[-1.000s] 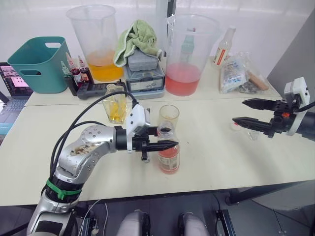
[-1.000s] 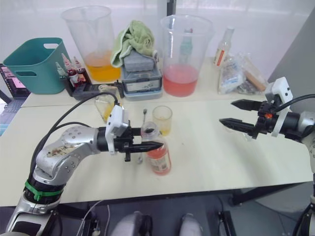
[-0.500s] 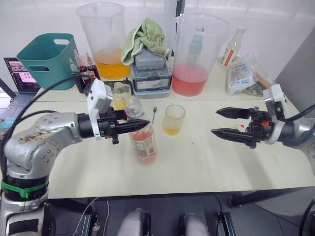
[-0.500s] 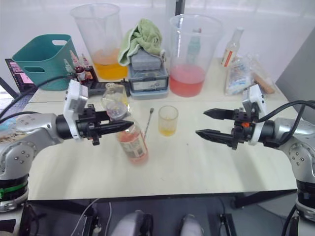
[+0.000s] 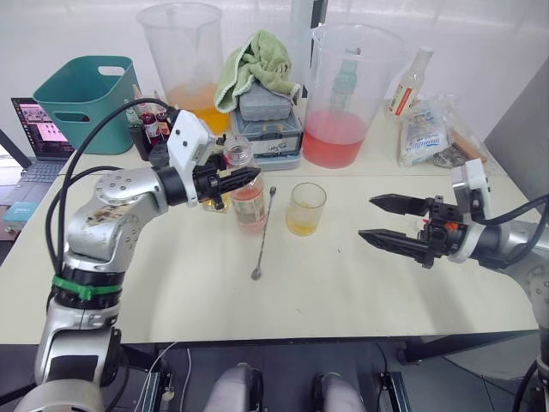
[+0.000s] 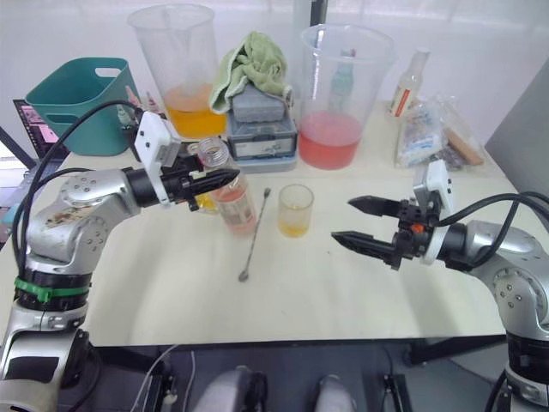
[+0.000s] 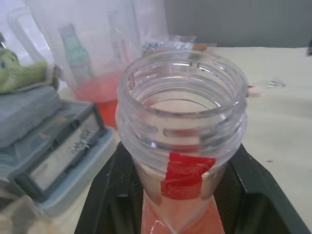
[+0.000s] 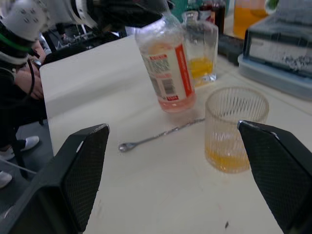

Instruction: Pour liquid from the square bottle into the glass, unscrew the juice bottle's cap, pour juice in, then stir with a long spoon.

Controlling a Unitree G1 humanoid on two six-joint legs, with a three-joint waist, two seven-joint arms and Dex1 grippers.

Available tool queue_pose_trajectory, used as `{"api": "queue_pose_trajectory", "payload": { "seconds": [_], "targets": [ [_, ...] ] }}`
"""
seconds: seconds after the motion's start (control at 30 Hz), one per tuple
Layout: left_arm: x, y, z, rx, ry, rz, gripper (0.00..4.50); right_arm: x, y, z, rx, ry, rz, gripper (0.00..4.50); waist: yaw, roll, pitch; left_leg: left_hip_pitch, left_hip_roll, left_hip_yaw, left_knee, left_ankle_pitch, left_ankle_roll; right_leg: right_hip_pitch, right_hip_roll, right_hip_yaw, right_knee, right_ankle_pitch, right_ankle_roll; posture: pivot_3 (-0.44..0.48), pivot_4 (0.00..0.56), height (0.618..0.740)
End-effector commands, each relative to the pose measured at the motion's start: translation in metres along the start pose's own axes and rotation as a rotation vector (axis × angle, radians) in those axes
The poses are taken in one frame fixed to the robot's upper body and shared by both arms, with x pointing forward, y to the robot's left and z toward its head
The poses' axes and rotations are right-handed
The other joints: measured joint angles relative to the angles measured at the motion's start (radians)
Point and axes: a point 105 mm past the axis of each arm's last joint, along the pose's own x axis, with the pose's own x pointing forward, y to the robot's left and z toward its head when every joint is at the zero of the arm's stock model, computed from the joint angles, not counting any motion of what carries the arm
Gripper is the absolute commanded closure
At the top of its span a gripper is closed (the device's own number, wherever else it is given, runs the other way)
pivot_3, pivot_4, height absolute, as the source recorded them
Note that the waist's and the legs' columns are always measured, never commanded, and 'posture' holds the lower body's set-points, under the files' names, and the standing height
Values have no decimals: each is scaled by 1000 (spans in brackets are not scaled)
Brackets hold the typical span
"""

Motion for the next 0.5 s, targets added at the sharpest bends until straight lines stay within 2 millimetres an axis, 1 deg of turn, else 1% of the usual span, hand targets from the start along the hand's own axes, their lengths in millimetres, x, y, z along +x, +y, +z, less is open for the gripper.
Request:
{"api": "queue_pose_trajectory", "payload": {
  "seconds": [0.03,0.23,0.37,0.4,0.5],
  "targets": [
    [10,12,20,120,-72,68,3030,-1,8,13,-42,-36,-6,27,0,0,0,0,0,0,0,0,0,0,0,0,0,0,0,0,150,739],
    [30,28,14,263,-84,166,3030,1,15,10,-28,-34,-21,27,2,-1,1,-1,0,0,0,0,1,0,0,-1,0,0,0,0,150,739],
    [47,35,13,332,-104,197,3030,3,20,8,-18,-36,-32,27,5,-1,1,-2,0,0,1,0,1,-1,-1,-1,0,0,1,0,150,739],
    [51,38,11,344,-85,205,3030,3,19,8,-16,-37,-44,27,6,-2,1,-2,0,0,1,0,2,-1,-1,-1,0,1,1,0,150,739],
    [62,38,13,389,-77,197,3030,3,22,7,-12,-36,-59,27,5,-2,1,-4,0,0,2,-1,3,-2,-1,-1,0,1,2,0,150,739]
  ]
}}
